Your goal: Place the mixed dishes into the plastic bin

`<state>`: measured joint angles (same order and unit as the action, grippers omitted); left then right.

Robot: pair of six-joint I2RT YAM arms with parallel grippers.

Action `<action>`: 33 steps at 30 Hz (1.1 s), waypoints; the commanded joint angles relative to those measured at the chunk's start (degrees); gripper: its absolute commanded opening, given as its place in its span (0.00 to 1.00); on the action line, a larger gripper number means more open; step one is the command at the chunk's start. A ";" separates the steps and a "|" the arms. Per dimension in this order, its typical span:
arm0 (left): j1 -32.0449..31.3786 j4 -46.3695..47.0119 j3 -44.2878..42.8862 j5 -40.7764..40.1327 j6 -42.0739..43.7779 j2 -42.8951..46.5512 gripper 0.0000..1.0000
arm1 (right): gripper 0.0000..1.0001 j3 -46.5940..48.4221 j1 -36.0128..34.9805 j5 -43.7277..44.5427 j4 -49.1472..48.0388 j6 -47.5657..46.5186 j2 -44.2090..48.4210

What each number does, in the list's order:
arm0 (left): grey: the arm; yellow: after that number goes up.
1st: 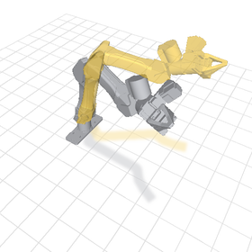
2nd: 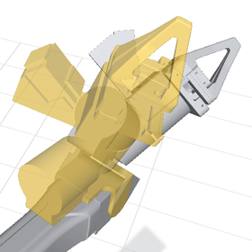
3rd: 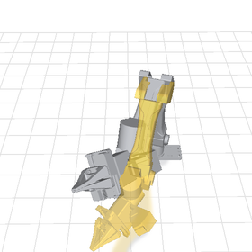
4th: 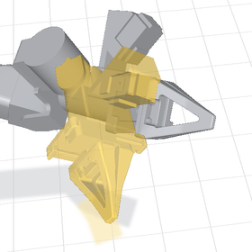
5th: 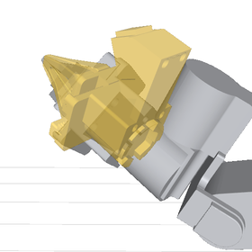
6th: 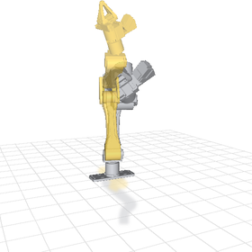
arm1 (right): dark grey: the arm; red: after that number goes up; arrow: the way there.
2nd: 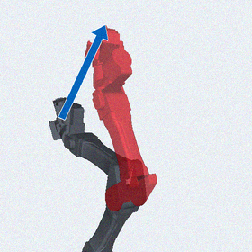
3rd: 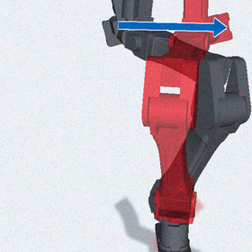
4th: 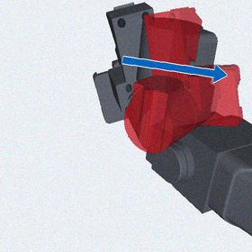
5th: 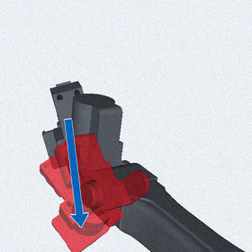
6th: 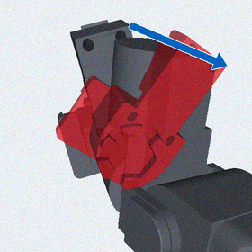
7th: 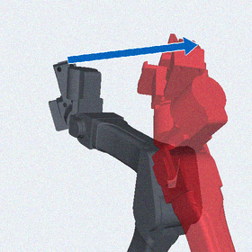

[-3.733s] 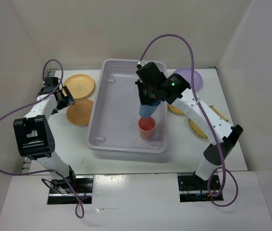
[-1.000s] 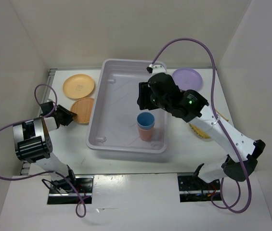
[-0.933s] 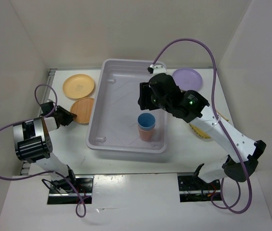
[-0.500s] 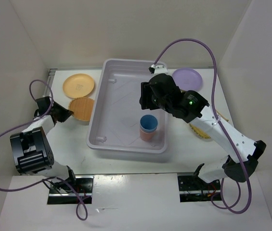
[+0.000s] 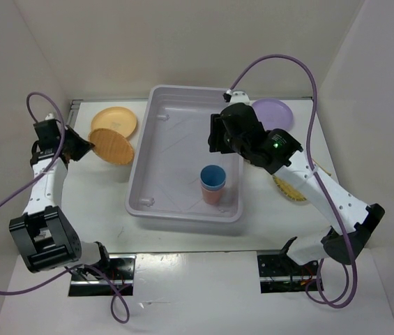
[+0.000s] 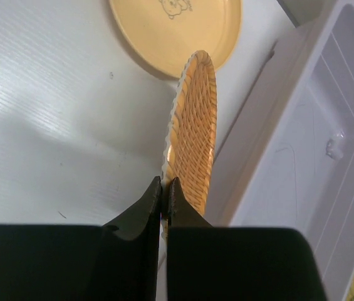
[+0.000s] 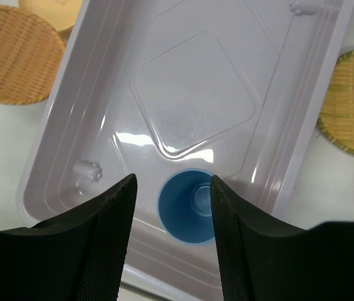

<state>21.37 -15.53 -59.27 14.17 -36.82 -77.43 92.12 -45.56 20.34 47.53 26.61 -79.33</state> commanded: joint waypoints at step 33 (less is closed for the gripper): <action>-29.00 18.15 -41.09 21.33 -2.81 -39.10 0.00 | 0.78 -31.20 31.06 3.30 -17.90 8.02 15.52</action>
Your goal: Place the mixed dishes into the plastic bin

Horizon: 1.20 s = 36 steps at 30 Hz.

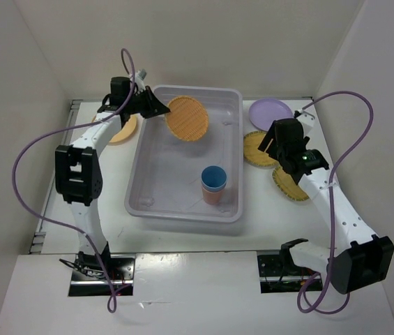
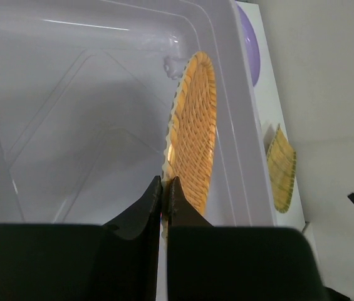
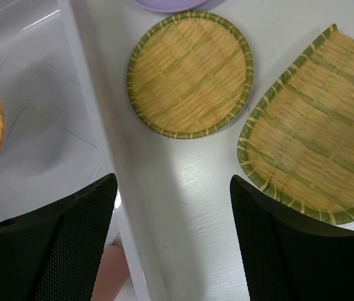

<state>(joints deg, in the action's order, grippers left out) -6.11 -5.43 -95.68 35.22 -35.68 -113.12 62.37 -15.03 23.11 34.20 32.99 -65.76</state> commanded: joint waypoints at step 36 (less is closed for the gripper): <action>-7.95 -21.28 -37.29 -17.90 -0.62 -28.21 0.79 | 0.79 15.58 28.12 -44.82 -21.55 -22.88 -41.11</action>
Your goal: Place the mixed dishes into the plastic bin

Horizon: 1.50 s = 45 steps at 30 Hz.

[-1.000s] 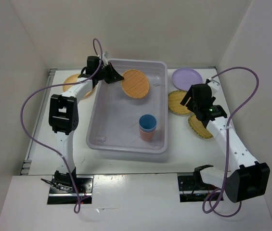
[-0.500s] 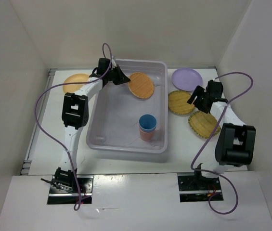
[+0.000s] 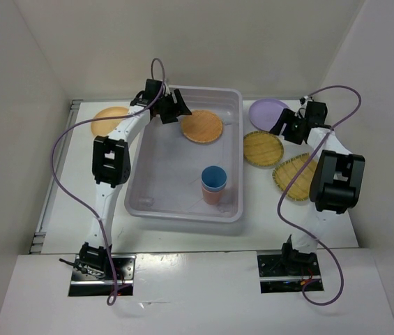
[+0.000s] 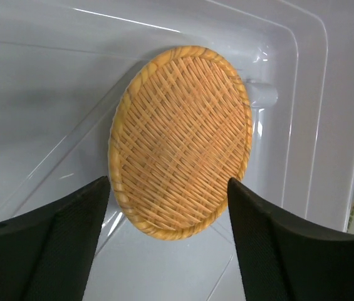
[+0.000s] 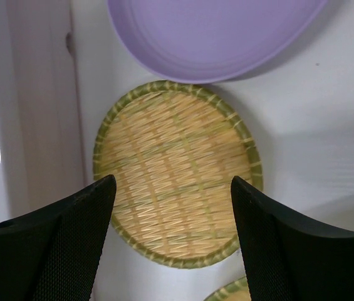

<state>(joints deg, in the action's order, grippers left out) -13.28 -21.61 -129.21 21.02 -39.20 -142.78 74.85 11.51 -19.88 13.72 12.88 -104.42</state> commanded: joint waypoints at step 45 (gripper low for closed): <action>2.47 -4.06 5.89 -7.39 7.38 19.82 1.00 | 0.00 12.60 10.55 -23.90 10.19 -13.68 -19.79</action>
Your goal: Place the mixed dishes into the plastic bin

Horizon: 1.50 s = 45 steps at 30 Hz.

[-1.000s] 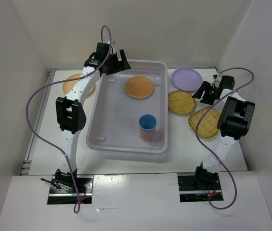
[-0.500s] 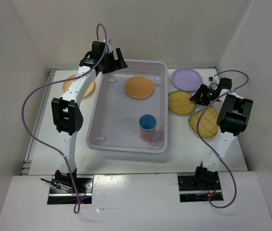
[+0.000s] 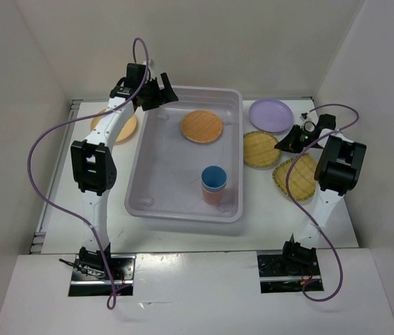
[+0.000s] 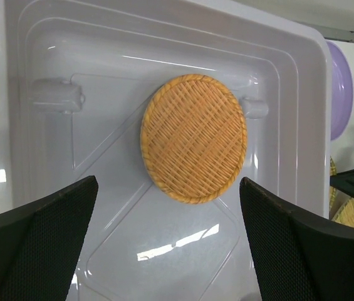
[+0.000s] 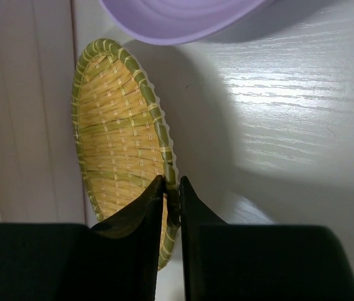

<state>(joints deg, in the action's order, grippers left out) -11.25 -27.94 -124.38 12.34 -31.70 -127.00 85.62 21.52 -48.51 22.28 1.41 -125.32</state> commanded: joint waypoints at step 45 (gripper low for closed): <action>26.54 17.05 35.87 3.04 -4.95 18.54 1.00 | 0.00 29.07 -30.83 17.05 -1.89 14.67 8.54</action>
<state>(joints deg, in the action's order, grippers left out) 13.72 -14.59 -89.76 13.63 -35.14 -112.29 111.24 -7.42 -29.56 22.68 14.55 -112.12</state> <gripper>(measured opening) 1.000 0.138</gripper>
